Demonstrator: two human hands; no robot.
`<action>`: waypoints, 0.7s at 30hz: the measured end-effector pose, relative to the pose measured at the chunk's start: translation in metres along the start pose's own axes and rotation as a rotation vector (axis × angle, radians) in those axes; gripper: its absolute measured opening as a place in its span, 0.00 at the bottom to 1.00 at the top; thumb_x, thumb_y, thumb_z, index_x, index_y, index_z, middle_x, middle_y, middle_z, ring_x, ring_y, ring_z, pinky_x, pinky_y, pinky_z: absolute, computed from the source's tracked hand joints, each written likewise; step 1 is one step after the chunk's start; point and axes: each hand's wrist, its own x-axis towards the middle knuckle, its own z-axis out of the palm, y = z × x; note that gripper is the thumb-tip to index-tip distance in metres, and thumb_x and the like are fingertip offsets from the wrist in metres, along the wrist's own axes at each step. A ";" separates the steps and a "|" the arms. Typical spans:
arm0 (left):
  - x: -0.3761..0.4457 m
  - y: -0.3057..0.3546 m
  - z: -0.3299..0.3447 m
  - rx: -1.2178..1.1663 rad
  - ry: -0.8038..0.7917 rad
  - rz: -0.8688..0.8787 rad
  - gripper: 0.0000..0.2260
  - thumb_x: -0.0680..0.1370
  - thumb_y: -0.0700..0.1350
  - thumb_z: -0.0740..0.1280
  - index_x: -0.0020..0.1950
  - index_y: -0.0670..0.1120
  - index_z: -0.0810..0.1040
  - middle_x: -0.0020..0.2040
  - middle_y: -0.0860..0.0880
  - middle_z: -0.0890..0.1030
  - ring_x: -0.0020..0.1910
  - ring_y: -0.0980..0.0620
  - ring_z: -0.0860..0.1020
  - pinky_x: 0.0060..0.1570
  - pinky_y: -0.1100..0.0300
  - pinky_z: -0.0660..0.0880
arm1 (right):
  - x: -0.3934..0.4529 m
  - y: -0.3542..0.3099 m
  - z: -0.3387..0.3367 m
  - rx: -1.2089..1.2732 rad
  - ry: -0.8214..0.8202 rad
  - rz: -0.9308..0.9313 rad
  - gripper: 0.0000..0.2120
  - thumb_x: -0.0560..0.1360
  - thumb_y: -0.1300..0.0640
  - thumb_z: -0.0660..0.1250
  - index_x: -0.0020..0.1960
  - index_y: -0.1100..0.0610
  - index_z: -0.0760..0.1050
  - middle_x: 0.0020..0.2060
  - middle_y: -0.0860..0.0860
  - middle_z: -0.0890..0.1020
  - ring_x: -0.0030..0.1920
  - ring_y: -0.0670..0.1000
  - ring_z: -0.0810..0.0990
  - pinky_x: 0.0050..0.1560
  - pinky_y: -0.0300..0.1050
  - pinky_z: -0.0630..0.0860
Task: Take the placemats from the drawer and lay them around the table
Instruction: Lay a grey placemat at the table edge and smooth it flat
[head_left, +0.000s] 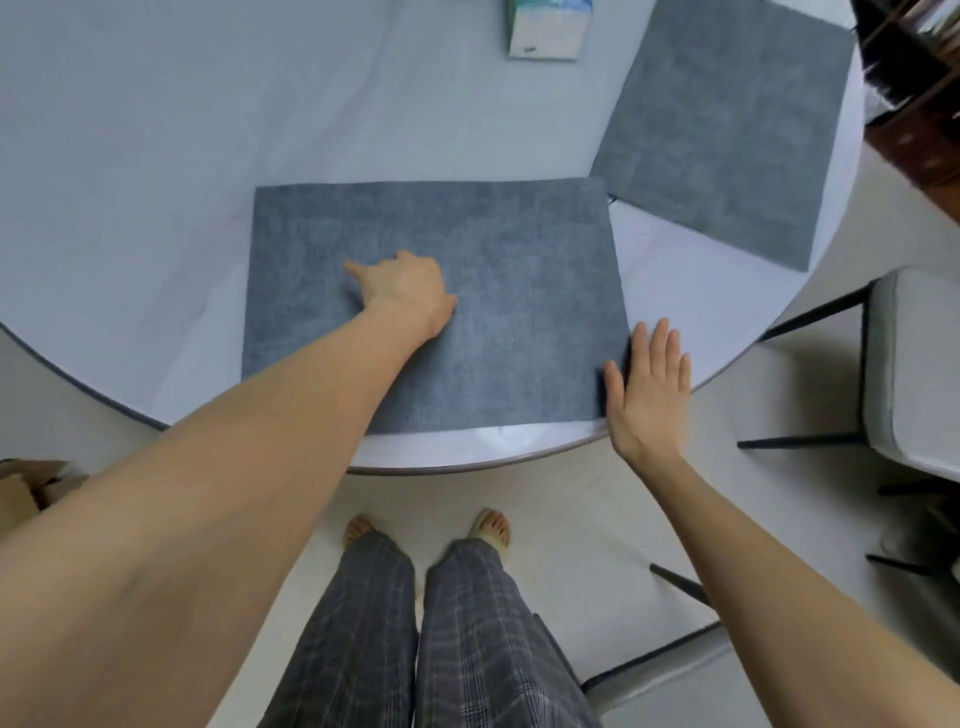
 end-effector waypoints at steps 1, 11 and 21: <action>0.007 0.005 -0.005 -0.014 0.036 0.026 0.26 0.80 0.58 0.60 0.71 0.42 0.68 0.71 0.41 0.68 0.69 0.38 0.68 0.69 0.34 0.57 | 0.014 -0.007 -0.006 0.017 0.026 -0.037 0.28 0.83 0.49 0.50 0.78 0.59 0.48 0.78 0.56 0.48 0.78 0.55 0.44 0.77 0.50 0.40; 0.070 0.034 0.027 -0.228 0.048 0.184 0.29 0.81 0.61 0.50 0.78 0.58 0.40 0.79 0.53 0.37 0.77 0.45 0.36 0.69 0.30 0.38 | 0.163 -0.072 0.006 -0.091 -0.056 -0.517 0.28 0.82 0.46 0.48 0.78 0.55 0.47 0.78 0.54 0.47 0.78 0.53 0.44 0.77 0.47 0.39; 0.073 0.025 0.017 -0.254 0.058 0.201 0.27 0.81 0.59 0.54 0.79 0.59 0.48 0.80 0.55 0.44 0.79 0.48 0.44 0.71 0.35 0.45 | 0.180 -0.061 0.005 -0.048 -0.007 -0.169 0.29 0.82 0.47 0.44 0.78 0.60 0.43 0.78 0.54 0.46 0.78 0.50 0.44 0.77 0.48 0.41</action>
